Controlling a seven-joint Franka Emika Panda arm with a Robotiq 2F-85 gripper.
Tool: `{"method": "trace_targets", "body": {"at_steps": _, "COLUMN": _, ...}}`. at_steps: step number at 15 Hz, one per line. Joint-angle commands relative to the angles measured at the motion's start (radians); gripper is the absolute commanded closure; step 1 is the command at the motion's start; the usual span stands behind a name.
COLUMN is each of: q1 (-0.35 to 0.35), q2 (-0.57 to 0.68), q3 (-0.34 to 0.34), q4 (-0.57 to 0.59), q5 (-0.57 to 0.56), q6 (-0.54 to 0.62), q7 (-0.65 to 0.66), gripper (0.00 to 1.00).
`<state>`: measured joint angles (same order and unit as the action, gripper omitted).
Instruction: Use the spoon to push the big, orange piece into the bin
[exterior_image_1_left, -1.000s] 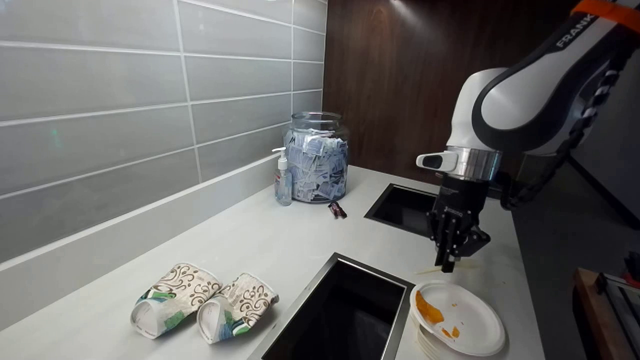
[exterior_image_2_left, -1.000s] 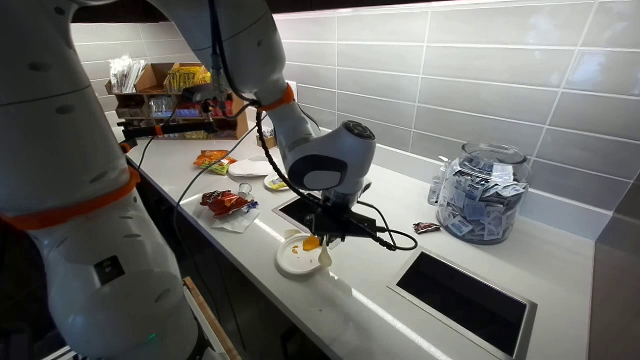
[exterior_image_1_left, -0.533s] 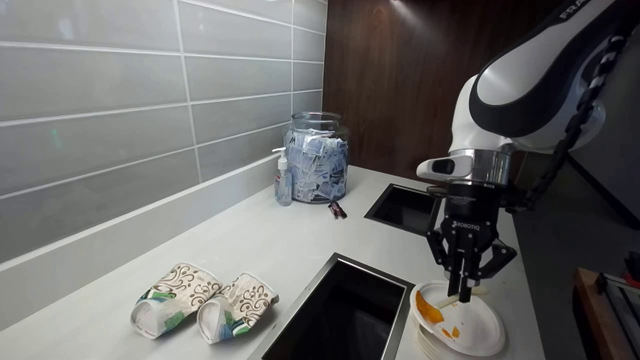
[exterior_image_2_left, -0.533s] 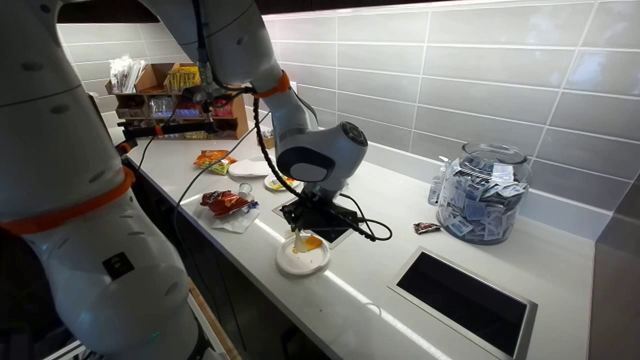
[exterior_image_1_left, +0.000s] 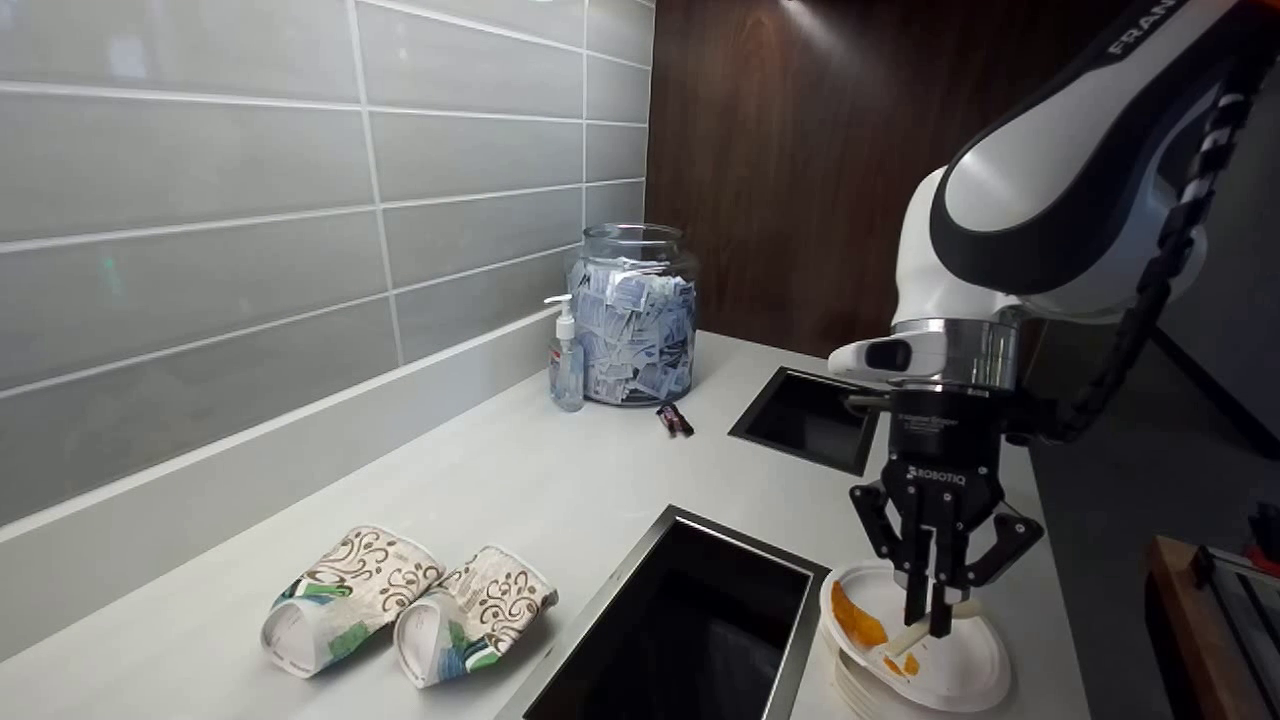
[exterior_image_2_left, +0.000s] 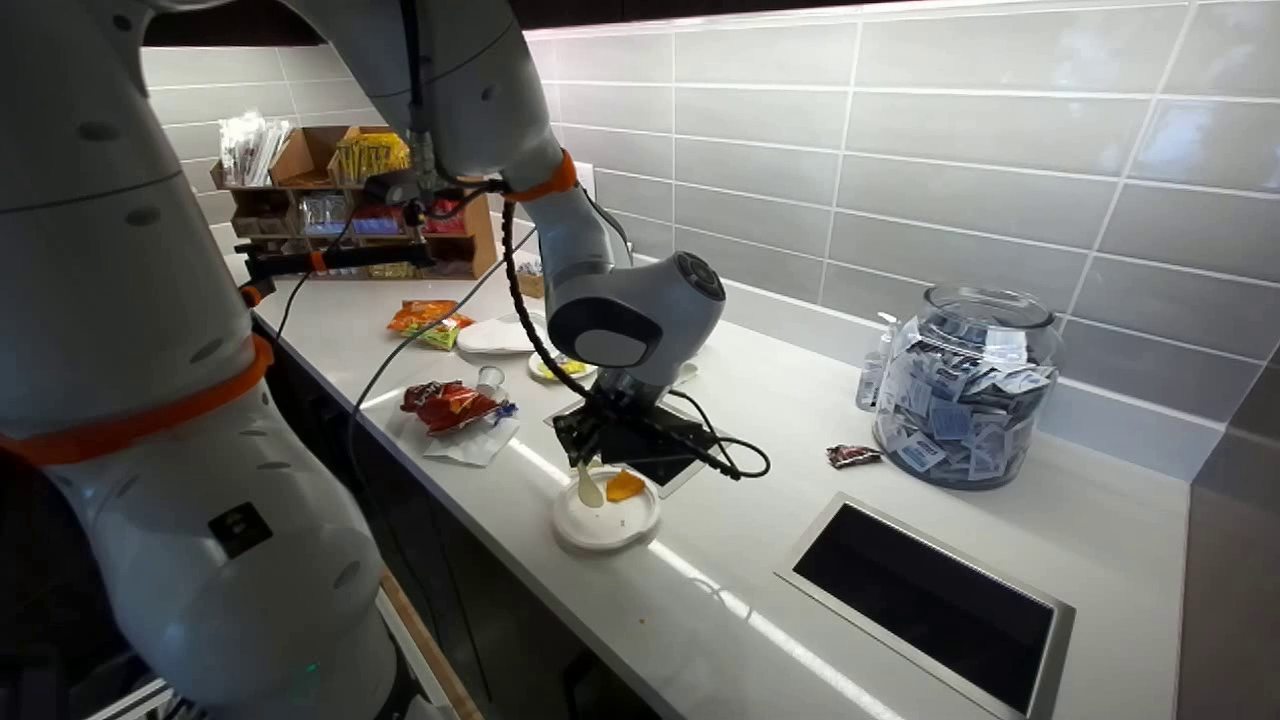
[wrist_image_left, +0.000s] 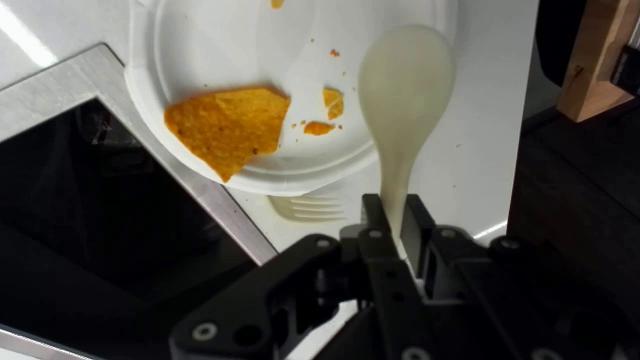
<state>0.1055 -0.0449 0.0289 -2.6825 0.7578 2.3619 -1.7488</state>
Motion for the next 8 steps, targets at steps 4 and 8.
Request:
{"method": "trace_targets", "body": {"at_steps": 4, "q1": 0.005, "q2": 0.018, "q3": 0.037, "q4": -0.006, "q5": 0.022, "q6": -0.002, "q7": -0.144, "gripper": 0.97}}
{"method": "trace_targets", "body": {"at_steps": 8, "q1": 0.006, "q2": 0.020, "q3": 0.048, "q4": -0.008, "q5": 0.040, "q6": -0.003, "q7": -0.246, "gripper": 0.97}}
